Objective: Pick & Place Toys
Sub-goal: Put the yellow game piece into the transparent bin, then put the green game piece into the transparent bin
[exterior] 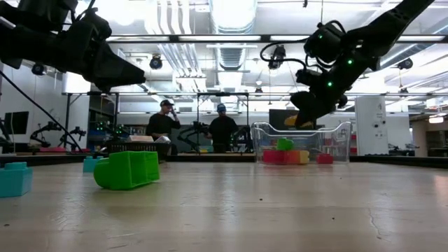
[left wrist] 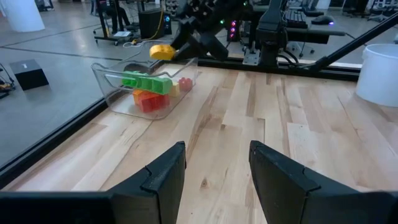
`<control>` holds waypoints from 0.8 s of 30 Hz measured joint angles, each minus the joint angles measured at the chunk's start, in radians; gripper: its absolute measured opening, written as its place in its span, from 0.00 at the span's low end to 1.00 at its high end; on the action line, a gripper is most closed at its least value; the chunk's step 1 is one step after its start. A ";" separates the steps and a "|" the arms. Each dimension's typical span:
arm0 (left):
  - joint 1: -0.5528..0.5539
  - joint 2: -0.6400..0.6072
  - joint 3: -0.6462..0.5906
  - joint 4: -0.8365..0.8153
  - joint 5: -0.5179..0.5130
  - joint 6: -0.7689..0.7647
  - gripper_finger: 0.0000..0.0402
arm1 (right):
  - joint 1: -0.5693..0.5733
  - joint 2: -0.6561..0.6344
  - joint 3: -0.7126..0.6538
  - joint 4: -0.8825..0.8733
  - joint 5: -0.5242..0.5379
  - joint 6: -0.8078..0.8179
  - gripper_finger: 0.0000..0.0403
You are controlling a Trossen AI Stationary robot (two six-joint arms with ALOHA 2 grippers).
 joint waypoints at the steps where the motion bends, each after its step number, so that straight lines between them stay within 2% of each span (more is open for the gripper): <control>1: 0.000 0.000 0.000 0.000 0.000 0.000 0.44 | 0.000 0.005 0.003 0.000 0.000 0.006 0.52; 5: 0.000 0.000 0.000 0.000 0.000 0.000 0.44 | 0.000 0.020 0.016 0.001 0.004 0.011 0.77; 8: 0.000 0.000 0.000 -0.003 0.000 0.000 0.44 | 0.000 0.024 0.019 0.000 0.024 0.027 0.89; 10: 0.000 0.000 0.000 -0.007 0.000 0.000 0.44 | 0.002 0.019 0.019 0.003 0.027 0.040 0.93; 13: 0.000 0.000 0.000 -0.007 0.000 0.000 0.44 | 0.024 0.004 0.019 0.032 -0.036 0.023 0.95; 20: 0.000 0.000 0.000 -0.007 0.000 0.001 0.44 | 0.181 0.040 0.017 0.231 -0.450 -0.024 0.85; 22: 0.000 0.000 0.000 -0.007 0.000 0.001 0.44 | 0.261 0.088 0.029 0.250 -0.495 -0.049 0.81; 24: 0.000 0.000 0.000 -0.007 0.000 0.001 0.44 | 0.335 0.143 0.057 0.262 -0.498 -0.088 0.77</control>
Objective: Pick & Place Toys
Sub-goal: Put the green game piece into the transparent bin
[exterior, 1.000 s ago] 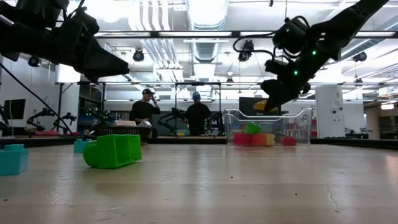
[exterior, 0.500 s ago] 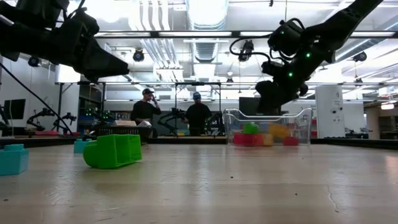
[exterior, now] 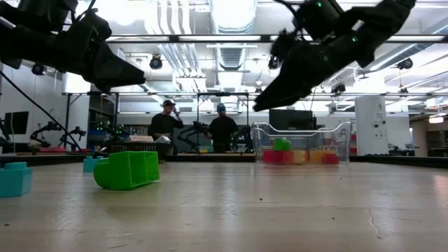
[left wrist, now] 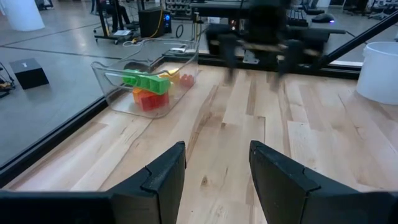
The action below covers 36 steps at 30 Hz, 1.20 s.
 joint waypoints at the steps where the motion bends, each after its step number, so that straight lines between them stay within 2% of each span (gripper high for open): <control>1: 0.000 0.000 0.000 0.000 0.000 0.000 0.44 | 0.033 0.032 0.022 0.005 0.000 -0.022 0.76; 7: 0.000 0.000 0.000 0.000 0.000 0.001 0.44 | 0.197 0.253 0.210 0.010 -0.029 -0.120 0.68; 13: 0.000 0.000 0.000 -0.004 0.000 0.003 0.44 | 0.320 0.455 0.430 -0.039 -0.050 -0.199 0.67; 20: 0.000 0.000 0.000 -0.007 0.000 0.003 0.44 | 0.349 0.632 0.766 -0.405 0.006 -0.265 0.66; 26: 0.000 0.000 0.000 -0.007 0.000 0.003 0.44 | 0.352 0.773 1.006 -0.640 0.020 -0.357 0.66; 31: 0.000 0.000 0.000 -0.009 0.000 0.002 0.44 | 0.352 0.852 1.125 -0.733 0.021 -0.409 0.66; 36: 0.001 0.000 0.000 -0.009 0.000 0.002 0.44 | 0.352 0.892 1.157 -0.759 0.027 -0.419 0.66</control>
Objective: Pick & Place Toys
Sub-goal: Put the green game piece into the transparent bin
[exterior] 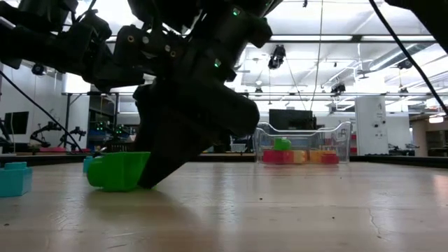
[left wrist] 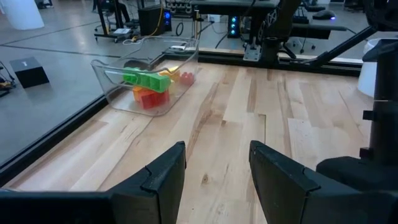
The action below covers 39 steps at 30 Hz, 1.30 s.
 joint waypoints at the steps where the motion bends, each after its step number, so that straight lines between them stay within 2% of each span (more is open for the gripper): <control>1: 0.000 0.000 0.000 0.000 0.000 0.000 0.44 | 0.000 0.001 0.001 -0.002 0.002 0.001 0.66; 6: 0.000 0.000 0.000 0.002 0.000 0.000 0.44 | 0.001 0.000 -0.004 -0.015 0.030 0.062 0.66; 9: 0.000 0.000 0.000 0.001 0.000 0.000 0.44 | 0.006 -0.001 -0.005 -0.020 0.044 0.075 0.63; 12: 0.000 0.000 0.000 0.001 0.000 0.000 0.44 | 0.010 -0.002 -0.006 -0.023 0.052 0.075 0.53; 20: 0.000 0.000 0.000 0.002 0.000 0.000 0.44 | 0.009 -0.003 -0.007 -0.041 0.056 0.070 0.19; 23: 0.000 0.000 0.000 0.001 0.000 -0.001 0.44 | 0.008 -0.005 -0.008 -0.054 0.057 0.053 0.12; 25: 0.000 0.000 0.000 0.002 0.000 -0.003 0.44 | 0.009 -0.005 -0.008 -0.056 0.057 0.052 0.11; 27: 0.000 0.000 0.000 0.002 0.000 -0.003 0.44 | 0.009 -0.005 0.000 -0.069 0.057 0.052 0.13; 30: 0.000 0.000 0.000 0.002 0.000 -0.003 0.44 | 0.008 -0.005 0.010 -0.083 0.068 0.053 0.22; 35: 0.000 0.000 0.000 0.001 0.000 -0.002 0.44 | 0.007 -0.005 0.037 -0.121 0.123 0.051 0.45; 39: 0.000 0.000 0.000 0.002 0.000 -0.002 0.44 | 0.009 -0.005 0.073 -0.194 0.127 0.041 0.63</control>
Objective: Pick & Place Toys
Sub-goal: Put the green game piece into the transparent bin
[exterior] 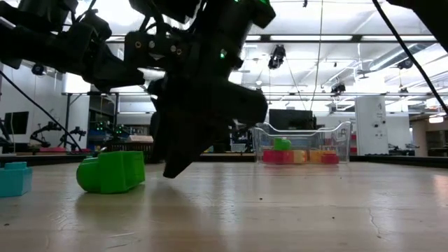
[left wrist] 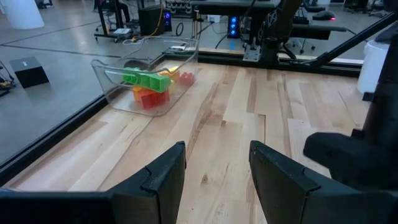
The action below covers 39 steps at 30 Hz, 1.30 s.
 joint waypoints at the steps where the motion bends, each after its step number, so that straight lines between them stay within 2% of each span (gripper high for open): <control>1: 0.000 0.000 0.000 0.000 0.000 0.000 0.44 | 0.002 0.000 0.008 -0.015 0.000 -0.005 0.67; 5: 0.000 0.000 0.000 0.000 0.000 0.001 0.44 | 0.017 0.000 0.037 -0.034 -0.003 -0.042 0.80; 10: 0.000 0.000 0.000 0.000 0.000 0.002 0.44 | 0.057 0.000 0.065 -0.033 -0.004 -0.131 0.87; 18: 0.000 0.000 0.000 0.000 0.000 0.002 0.44 | 0.085 0.011 0.097 -0.009 -0.010 -0.268 0.88; 30: 0.000 0.000 0.000 0.008 0.000 0.002 0.44 | 0.075 0.114 0.194 -0.011 -0.021 -0.393 0.88; 39: 0.000 0.000 0.000 0.008 0.000 0.002 0.44 | 0.047 0.210 0.361 -0.202 -0.069 -0.342 0.87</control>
